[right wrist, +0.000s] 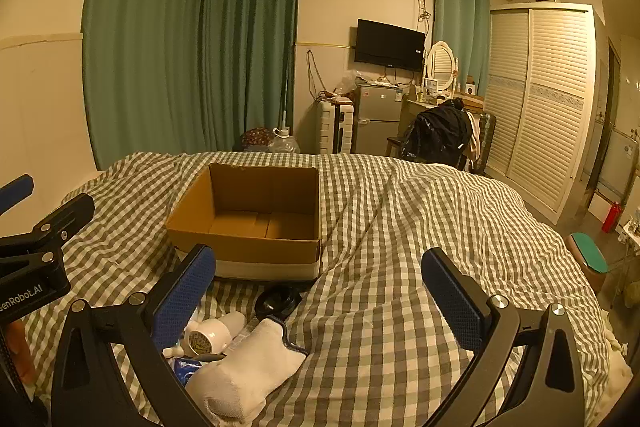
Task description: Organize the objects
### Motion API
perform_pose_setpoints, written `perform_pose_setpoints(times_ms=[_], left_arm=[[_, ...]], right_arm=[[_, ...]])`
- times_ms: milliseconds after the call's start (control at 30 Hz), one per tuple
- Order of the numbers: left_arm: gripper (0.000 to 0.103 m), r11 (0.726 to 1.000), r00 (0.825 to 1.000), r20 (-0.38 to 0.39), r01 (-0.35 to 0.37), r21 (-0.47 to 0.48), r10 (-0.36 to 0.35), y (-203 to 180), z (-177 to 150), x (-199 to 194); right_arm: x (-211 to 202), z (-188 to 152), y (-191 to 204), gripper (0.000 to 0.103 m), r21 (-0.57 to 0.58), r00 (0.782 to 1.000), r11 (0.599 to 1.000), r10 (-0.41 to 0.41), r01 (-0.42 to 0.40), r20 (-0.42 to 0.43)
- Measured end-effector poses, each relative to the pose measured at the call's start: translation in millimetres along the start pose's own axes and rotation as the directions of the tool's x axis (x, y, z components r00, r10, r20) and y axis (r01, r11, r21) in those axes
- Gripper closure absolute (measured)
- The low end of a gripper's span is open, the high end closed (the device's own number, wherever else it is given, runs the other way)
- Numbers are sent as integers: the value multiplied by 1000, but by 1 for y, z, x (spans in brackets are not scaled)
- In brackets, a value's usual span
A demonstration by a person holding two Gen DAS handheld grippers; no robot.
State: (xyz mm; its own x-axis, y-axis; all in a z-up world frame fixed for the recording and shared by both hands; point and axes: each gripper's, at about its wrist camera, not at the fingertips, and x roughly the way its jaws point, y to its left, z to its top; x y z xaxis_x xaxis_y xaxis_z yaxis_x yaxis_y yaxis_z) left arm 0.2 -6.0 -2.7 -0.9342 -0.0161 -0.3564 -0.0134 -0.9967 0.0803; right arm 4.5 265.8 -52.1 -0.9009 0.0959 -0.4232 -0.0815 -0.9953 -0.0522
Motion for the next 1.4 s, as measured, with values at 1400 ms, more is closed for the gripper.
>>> perform_pose_setpoints(times_ms=[1400], left_arm=[[0,999,999,-18,48,2,-48,4,-2,1]], right_arm=[[-3,-1,16,0,-48,999,998,39,-39,-15]])
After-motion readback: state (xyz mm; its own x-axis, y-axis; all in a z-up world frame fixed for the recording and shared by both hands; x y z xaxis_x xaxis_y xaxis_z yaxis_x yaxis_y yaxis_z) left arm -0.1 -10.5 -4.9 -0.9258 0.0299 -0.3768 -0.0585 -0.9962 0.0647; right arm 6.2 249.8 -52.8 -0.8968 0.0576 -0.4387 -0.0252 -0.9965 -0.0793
